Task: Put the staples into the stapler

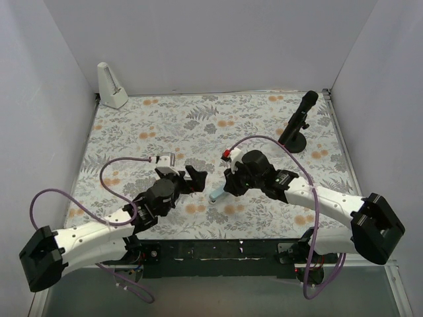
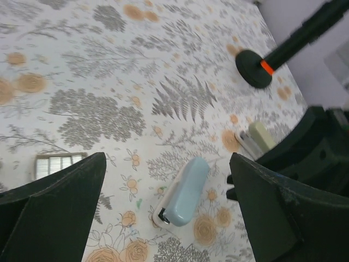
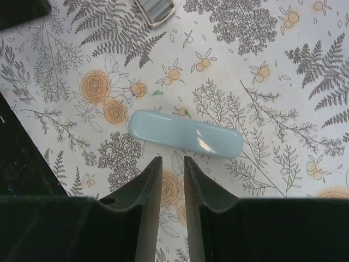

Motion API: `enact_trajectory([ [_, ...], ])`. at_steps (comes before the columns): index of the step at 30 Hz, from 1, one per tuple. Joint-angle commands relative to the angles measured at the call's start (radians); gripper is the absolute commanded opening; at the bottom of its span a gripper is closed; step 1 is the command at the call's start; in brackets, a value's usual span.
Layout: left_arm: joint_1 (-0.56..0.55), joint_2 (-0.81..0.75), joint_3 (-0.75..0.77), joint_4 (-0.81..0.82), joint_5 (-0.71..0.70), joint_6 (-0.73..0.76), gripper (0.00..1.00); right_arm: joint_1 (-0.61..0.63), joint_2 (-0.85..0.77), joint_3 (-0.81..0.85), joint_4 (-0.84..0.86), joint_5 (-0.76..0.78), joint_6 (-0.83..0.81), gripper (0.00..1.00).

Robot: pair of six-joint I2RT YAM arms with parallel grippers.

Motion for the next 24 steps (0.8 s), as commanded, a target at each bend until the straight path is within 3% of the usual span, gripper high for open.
enact_trajectory([
  [1, 0.066, -0.114, 0.129, -0.485, -0.221, -0.235, 0.98, 0.037, 0.067, 0.108, -0.049, 0.016, -0.095, 0.31],
  [7, 0.198, -0.213, 0.313, -0.72, -0.274, -0.152, 0.98, 0.138, 0.185, 0.225, -0.149, 0.138, -0.117, 0.31],
  [15, 0.203, -0.315, 0.33, -0.672, -0.468, 0.093, 0.98, 0.224, 0.329, 0.319, -0.237, 0.248, -0.117, 0.31],
  [24, 0.203, -0.401, 0.259, -0.639, -0.557, 0.124, 0.98, 0.295, 0.453, 0.322, -0.339, 0.357, -0.1, 0.31],
])
